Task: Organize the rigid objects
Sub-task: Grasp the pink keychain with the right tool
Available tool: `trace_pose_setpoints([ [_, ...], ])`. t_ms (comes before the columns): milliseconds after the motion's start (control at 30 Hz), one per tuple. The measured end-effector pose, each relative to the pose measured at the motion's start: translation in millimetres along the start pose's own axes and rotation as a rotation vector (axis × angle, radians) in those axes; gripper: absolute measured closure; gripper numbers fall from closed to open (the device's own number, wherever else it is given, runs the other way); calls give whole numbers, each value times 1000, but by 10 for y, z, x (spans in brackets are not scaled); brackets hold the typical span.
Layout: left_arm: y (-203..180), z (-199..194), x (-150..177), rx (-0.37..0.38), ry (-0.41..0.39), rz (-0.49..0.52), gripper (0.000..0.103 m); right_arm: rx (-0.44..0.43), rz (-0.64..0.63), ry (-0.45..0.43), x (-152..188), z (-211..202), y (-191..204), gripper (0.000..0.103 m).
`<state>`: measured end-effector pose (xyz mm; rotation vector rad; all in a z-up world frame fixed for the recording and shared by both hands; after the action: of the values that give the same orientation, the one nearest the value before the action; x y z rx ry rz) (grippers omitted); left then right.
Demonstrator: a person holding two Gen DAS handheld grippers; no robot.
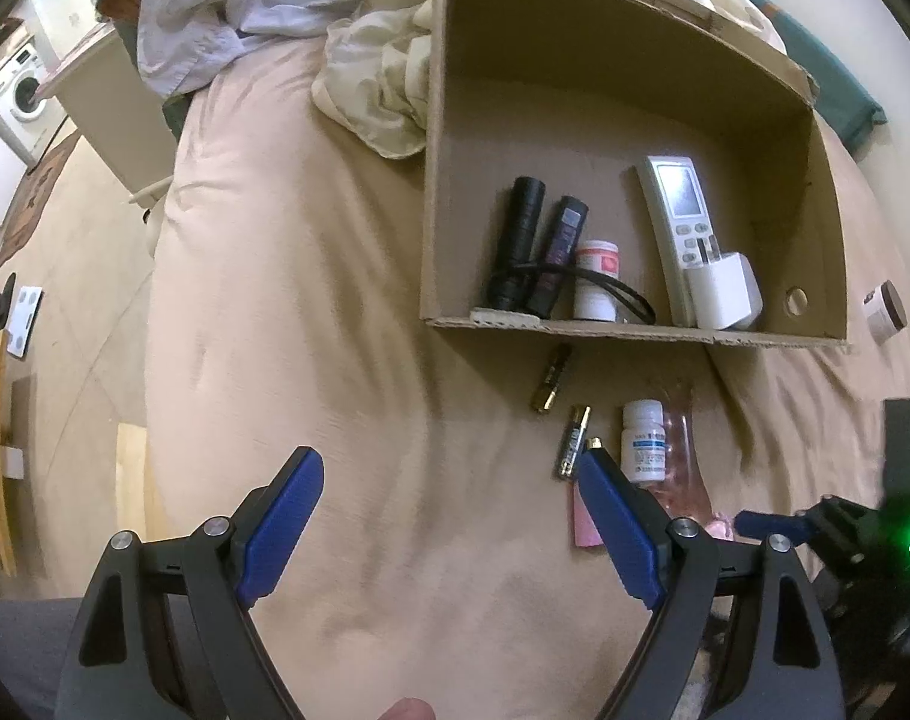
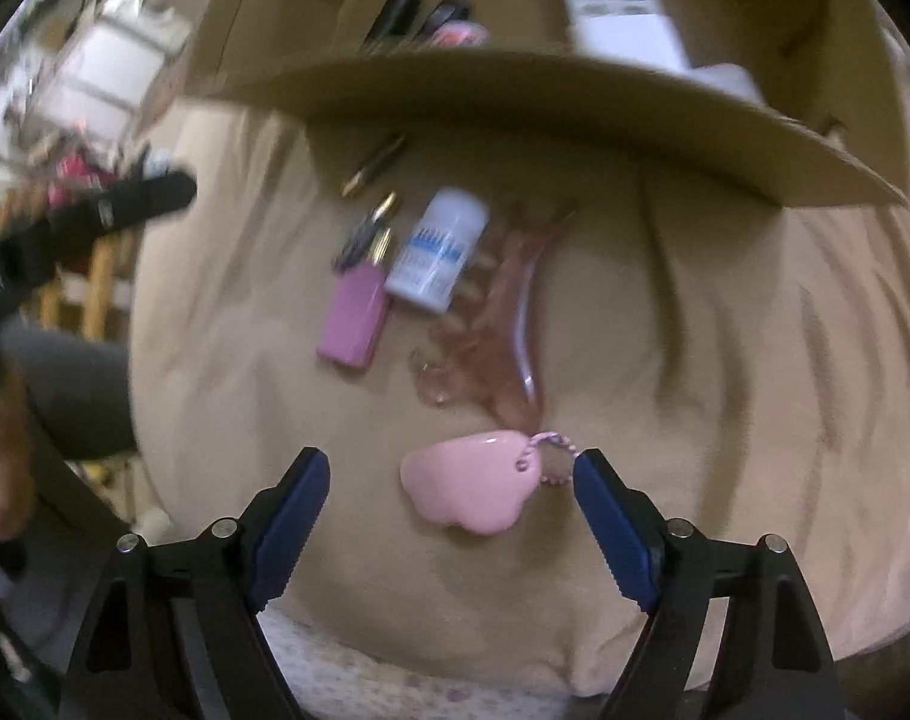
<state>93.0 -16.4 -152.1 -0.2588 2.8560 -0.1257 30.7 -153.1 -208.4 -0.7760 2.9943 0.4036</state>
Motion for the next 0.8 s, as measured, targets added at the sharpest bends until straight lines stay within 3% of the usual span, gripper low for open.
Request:
trace_pose_setpoints([
  [100,-9,8,5,3,4,1,18,93,-86,61,52,158,94,14],
  [200,-12,18,14,5,11,2,18,138,-126,81,56,241,134,23],
  [267,-18,28,17,4,15,4,18,148,-129,79,39,247,127,45],
  [467,-34,59,55,4,26,12,18,95,-108,46,85,120,120,46],
  [667,-79,126,116,-3,43,27,18,51,-31,-86,149,-333,-80,46],
  [800,-161,187,166,-7,52,51,18,59,33,-238,67,-703,-347,46],
])
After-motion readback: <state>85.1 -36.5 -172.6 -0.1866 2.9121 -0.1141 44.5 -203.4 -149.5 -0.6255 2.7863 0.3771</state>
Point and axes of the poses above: each gripper's, at about its wrist camera, not at the fingertips, and z roughly the way its jaws point, y to its left, x to its underside, the point moved 9 cm from there along z, roughly the way its jaws point, and after that the axes turned 12 degrees about -z, right-handed, at the moved point
